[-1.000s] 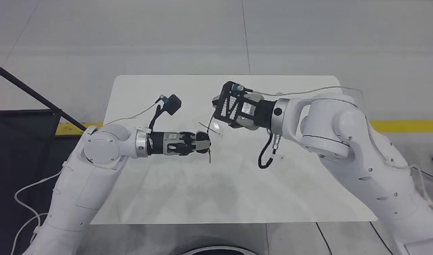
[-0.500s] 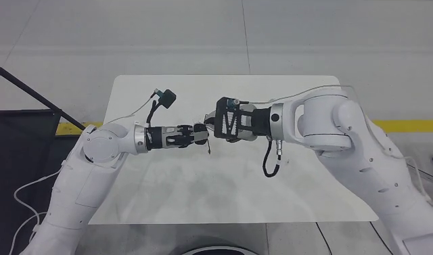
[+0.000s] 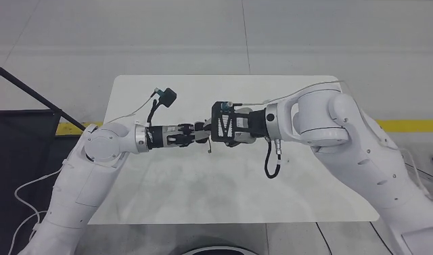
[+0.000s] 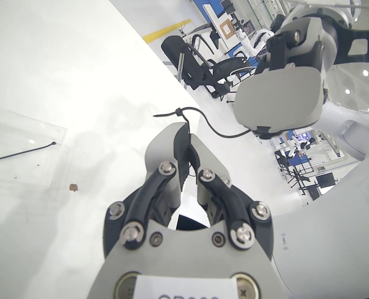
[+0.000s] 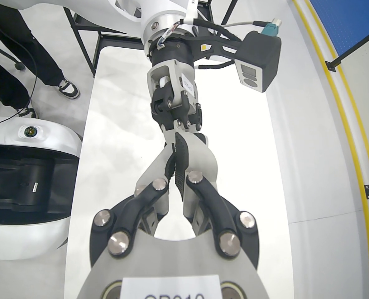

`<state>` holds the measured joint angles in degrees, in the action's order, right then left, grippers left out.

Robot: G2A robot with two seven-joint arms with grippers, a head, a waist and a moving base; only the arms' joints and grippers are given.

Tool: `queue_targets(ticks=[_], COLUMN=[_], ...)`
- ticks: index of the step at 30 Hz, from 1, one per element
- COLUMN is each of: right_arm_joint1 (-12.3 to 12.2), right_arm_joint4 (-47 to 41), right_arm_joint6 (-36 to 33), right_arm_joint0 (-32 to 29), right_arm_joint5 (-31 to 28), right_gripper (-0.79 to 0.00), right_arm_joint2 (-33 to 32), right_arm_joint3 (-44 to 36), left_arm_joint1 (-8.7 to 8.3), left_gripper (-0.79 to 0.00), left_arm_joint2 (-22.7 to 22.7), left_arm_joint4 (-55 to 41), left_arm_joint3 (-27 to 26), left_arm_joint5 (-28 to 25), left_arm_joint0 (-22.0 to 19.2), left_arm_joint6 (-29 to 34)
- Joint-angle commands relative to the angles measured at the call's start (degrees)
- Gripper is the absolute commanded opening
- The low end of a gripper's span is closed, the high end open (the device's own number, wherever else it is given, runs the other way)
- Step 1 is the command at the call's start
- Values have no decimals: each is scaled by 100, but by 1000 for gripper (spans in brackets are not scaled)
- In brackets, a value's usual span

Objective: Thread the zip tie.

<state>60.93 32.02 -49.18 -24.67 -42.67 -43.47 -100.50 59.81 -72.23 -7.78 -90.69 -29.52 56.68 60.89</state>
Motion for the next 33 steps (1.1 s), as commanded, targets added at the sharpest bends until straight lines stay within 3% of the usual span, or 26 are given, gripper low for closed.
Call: queue_targets(ticks=[1,17,18,20,29,33], right_arm_joint1=[6,21,20,14,-99,-145], right_arm_joint4=[30,177,154,93,-1181,-1651], right_arm_joint6=[-2,141,164,195,512,561], right_arm_joint0=[8,-94,-111,-140,-703,-1075], right_arm_joint5=[64,636,636,657,653,1022], right_gripper=[-785,-785,-493,0,0,0], right_arm_joint2=[1,-159,-178,-228,-746,-898], right_arm_joint3=[24,101,102,108,340,463], left_arm_joint1=[-7,-57,-58,-60,-75,-67], left_gripper=[-785,-785,-785,-785,-785,-785], left_arm_joint2=[10,19,16,-4,-166,-190], left_arm_joint4=[64,210,212,229,380,469], left_arm_joint3=[-1,-25,-16,0,-27,-71], left_arm_joint5=[-48,-230,-224,-205,-281,-387], left_arm_joint0=[0,37,32,32,141,186], left_arm_joint6=[-7,-232,-265,-398,-1041,-1377])
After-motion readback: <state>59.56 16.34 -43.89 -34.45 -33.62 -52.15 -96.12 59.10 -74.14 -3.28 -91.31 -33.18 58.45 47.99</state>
